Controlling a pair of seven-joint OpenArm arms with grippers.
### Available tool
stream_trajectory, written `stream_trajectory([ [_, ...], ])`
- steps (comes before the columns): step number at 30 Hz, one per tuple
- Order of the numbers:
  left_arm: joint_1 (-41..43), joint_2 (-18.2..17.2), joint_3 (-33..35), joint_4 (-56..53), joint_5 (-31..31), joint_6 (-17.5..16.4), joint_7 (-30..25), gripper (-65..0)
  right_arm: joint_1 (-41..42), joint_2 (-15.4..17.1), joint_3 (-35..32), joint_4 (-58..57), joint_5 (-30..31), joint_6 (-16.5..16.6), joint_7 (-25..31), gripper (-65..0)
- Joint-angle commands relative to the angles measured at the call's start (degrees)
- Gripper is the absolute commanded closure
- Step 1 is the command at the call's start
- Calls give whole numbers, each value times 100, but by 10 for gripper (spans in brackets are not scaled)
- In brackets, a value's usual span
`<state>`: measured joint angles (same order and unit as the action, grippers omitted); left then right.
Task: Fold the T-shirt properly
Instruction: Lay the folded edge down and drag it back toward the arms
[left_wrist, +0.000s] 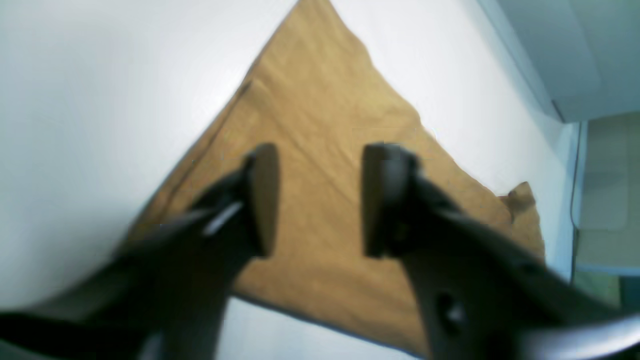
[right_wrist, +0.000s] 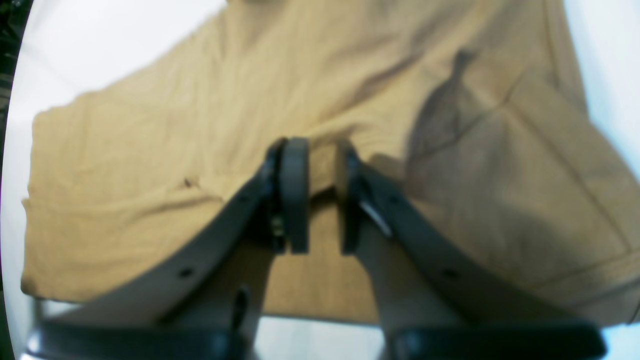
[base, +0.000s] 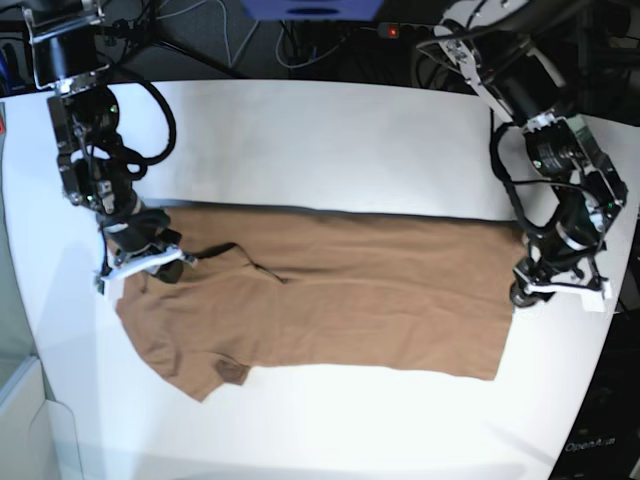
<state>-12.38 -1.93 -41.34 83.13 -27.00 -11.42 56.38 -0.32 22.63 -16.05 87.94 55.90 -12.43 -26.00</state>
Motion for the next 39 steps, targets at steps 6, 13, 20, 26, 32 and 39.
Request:
stream_trajectory([
  [6,-120,-224,165,-854,-73,-23,-447,-31,-52,124,19,-25,-91,60,266,-20],
  [13,135,-435,860,-1153,-117,-23,-807,-24,-61,36,27,-675,-768,78,442,-20],
  [20,276,-444,851,-1214,-82,-23,-807,-23,-272,0,36,-992,-812,78,767,-20],
  [26,399,-444,842,-1223,-73,-23,-781,-23,-465,0,36,-992,-812,78,864,-20],
  [32,759,-567,860,-1223,-108,21,-754,-23,-764,80,89,-1027,-786,78,872,-20],
  [39,1207,-611,842,-1144,-117,-14,-139,-23,-1546,80,467,-842,-794,289,1119,-19],
])
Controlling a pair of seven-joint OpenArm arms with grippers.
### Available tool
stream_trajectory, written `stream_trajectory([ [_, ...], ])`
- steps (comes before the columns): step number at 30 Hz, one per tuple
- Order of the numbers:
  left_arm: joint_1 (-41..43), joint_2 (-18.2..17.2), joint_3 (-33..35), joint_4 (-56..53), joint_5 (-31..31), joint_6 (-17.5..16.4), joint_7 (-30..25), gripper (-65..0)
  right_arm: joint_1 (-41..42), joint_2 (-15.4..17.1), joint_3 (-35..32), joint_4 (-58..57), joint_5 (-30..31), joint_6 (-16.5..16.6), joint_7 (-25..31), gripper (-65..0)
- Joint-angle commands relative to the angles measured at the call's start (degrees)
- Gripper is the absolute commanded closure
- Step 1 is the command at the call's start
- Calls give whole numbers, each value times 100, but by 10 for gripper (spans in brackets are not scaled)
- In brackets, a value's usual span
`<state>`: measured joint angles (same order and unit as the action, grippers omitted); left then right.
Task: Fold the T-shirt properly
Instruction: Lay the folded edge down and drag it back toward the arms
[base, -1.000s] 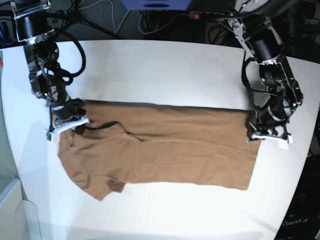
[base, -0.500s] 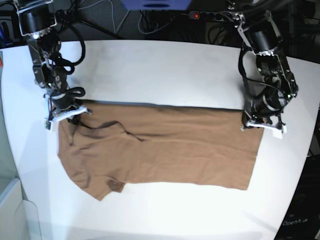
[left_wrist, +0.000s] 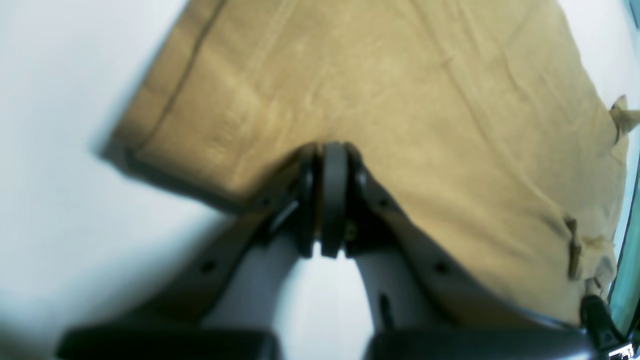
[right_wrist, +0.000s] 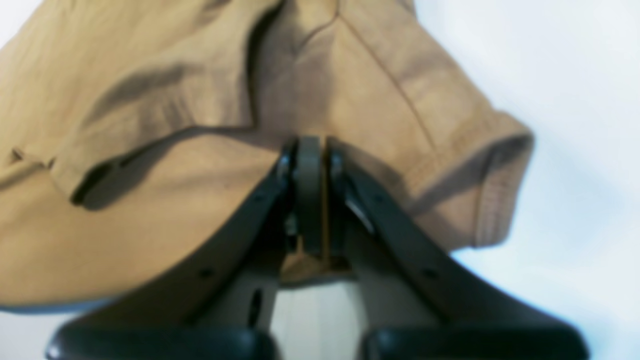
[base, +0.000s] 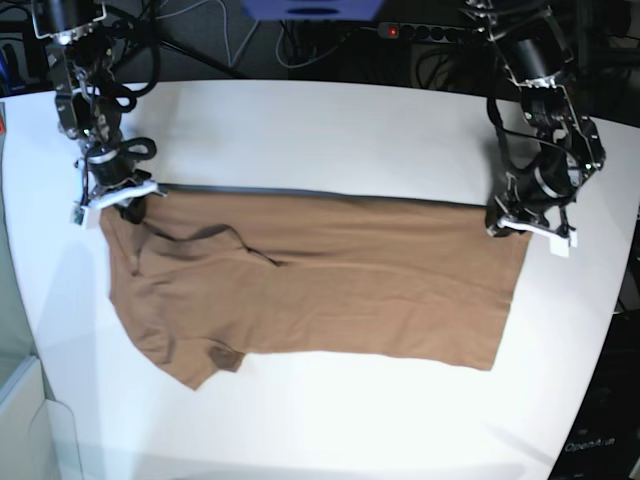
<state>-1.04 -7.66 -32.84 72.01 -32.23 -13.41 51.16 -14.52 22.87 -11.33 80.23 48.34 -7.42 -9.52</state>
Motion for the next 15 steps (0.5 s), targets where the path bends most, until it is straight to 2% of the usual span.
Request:
stream_trajectory([
  [1,135,-38,-8,21,405,185,436,-23,-257,64,-5,35,-47,-150,-442,-19],
  [4,425,-30,-17,320,405,185,568,-23,-609,196,12,210,-47,-115,-275,-19],
  [8,917,23,-26,935,405,185,770,-23,-952,205,12,360,-47,-98,-178,-19],
  [15,1699,85,-26,1771,396,185,796,-23,-1418,214,4,395,-47,-89,200,-19],
])
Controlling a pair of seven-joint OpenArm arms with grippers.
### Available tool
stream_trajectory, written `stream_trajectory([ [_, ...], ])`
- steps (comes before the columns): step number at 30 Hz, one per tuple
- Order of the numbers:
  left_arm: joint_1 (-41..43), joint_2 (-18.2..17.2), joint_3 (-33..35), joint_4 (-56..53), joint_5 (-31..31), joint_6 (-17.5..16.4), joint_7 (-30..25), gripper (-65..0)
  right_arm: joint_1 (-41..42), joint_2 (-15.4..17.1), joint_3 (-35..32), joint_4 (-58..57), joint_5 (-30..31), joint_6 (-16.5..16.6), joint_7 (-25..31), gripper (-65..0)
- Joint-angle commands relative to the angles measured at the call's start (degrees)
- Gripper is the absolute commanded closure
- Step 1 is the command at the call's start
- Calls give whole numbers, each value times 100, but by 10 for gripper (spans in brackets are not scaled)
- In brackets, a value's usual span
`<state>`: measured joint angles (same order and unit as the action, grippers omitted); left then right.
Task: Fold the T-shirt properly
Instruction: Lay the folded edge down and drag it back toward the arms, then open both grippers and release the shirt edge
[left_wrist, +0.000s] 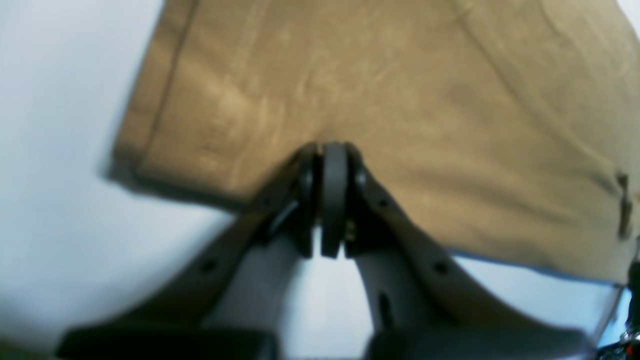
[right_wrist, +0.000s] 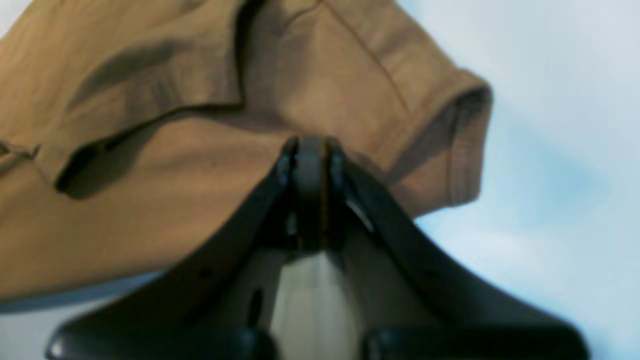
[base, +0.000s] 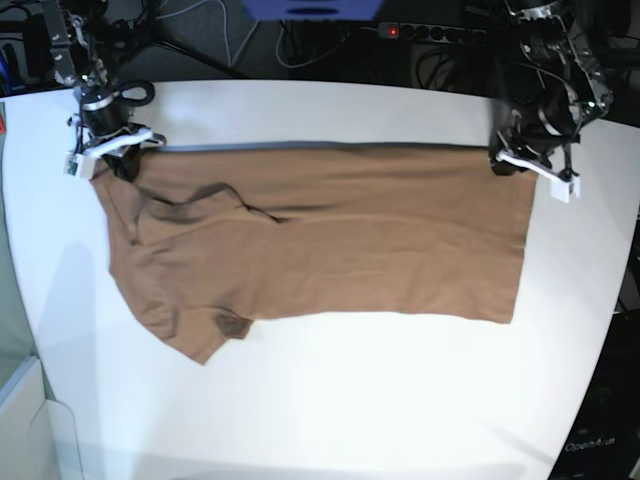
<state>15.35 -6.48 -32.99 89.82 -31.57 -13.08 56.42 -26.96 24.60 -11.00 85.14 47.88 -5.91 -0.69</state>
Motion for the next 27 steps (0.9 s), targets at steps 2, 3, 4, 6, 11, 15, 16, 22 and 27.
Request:
stream_trajectory([
  [2,157,-42,-11,104,331,143,270,-23,-297,41,-38,-97,-1,-240,-604,-19],
  [3,210,-51,-11,174,331,143,270,-23,-368,41,-47,-97,-1,-240,-542,-19],
  [4,254,-51,-11,244,331,143,279,-22,-456,41,-47,-97,-1,-240,-454,-19],
  [6,333,-42,-11,367,331,143,279,-22,-640,41,-47,-97,-1,-240,-252,-19],
  [11,324,-60,-169,394,331,143,279,-22,-1062,24,-64,-97,-1,-240,231,-19],
  [15,201,-60,-494,394,331,143,287,-22,-1194,15,-161,-106,-10,-108,486,-19],
  [16,183,-60,-556,394,331,143,287,-22,-1194,24,-179,-114,-10,-64,486,-19],
  [22,139,-60,-617,394,331,143,287,-22,-1176,15,-179,-114,-10,-55,478,-19],
  [27,-28,-42,-626,482,304,143,287,-22,-1106,15,-179,-132,-10,-55,451,-19],
])
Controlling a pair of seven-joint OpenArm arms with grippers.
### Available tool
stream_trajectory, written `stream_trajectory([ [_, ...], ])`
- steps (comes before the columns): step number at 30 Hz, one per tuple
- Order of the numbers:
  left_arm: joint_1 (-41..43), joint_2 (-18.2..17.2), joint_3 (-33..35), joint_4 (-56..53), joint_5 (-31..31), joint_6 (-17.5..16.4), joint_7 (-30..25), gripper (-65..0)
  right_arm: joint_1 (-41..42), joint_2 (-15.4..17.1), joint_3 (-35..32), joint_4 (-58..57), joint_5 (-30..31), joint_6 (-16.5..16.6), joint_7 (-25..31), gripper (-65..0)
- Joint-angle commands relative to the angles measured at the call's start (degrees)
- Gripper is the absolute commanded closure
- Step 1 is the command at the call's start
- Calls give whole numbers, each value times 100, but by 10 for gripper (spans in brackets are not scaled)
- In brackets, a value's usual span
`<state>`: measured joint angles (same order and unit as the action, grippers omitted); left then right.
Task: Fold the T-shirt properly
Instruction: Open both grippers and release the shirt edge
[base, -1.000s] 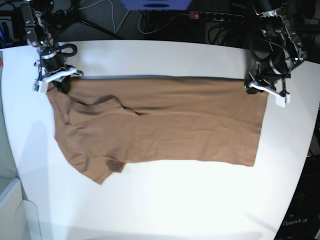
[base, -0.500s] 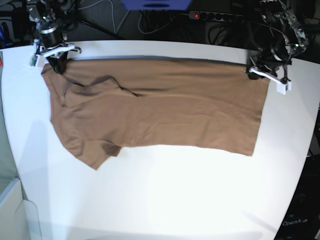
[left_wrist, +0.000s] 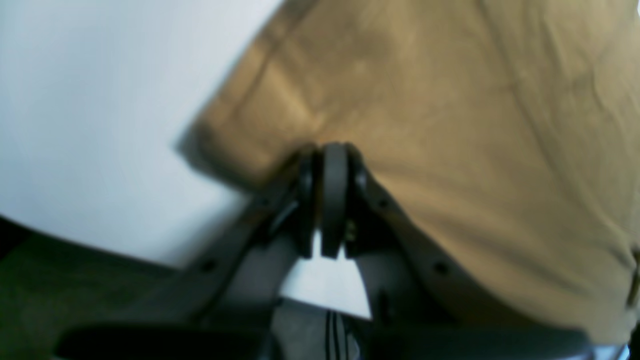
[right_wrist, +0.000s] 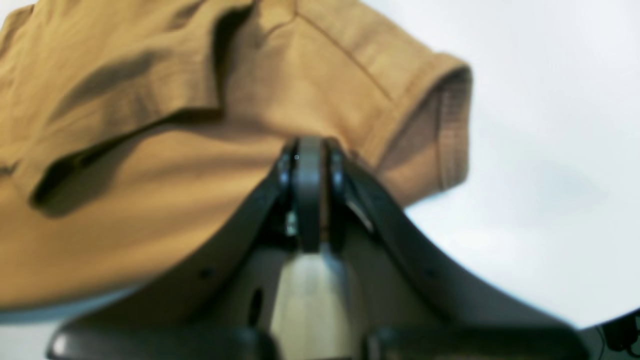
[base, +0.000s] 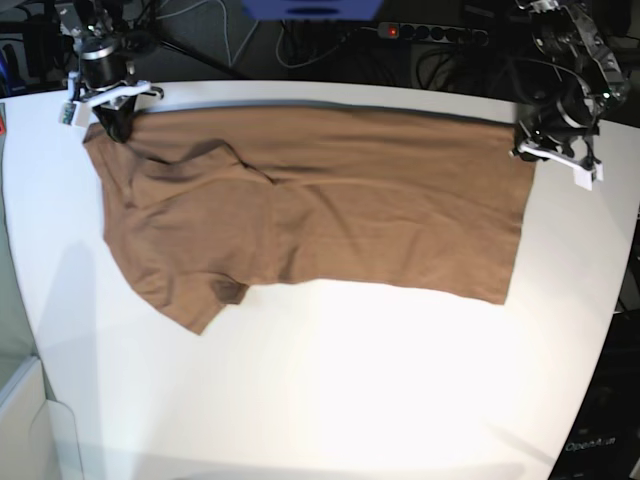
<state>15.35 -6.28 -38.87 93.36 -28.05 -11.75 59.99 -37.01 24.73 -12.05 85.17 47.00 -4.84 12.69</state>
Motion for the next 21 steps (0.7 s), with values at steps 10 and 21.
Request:
stream_trajectory([
  [10,-54,-79,-38,866,-1313,63,-69,-23,-48,2,-74,-143,78,-162,-904,-19],
  [21,-186,-176,-864,426,-1401,1,-69,-239,-39,-7,-74,-143,78,-162,-904,-19],
])
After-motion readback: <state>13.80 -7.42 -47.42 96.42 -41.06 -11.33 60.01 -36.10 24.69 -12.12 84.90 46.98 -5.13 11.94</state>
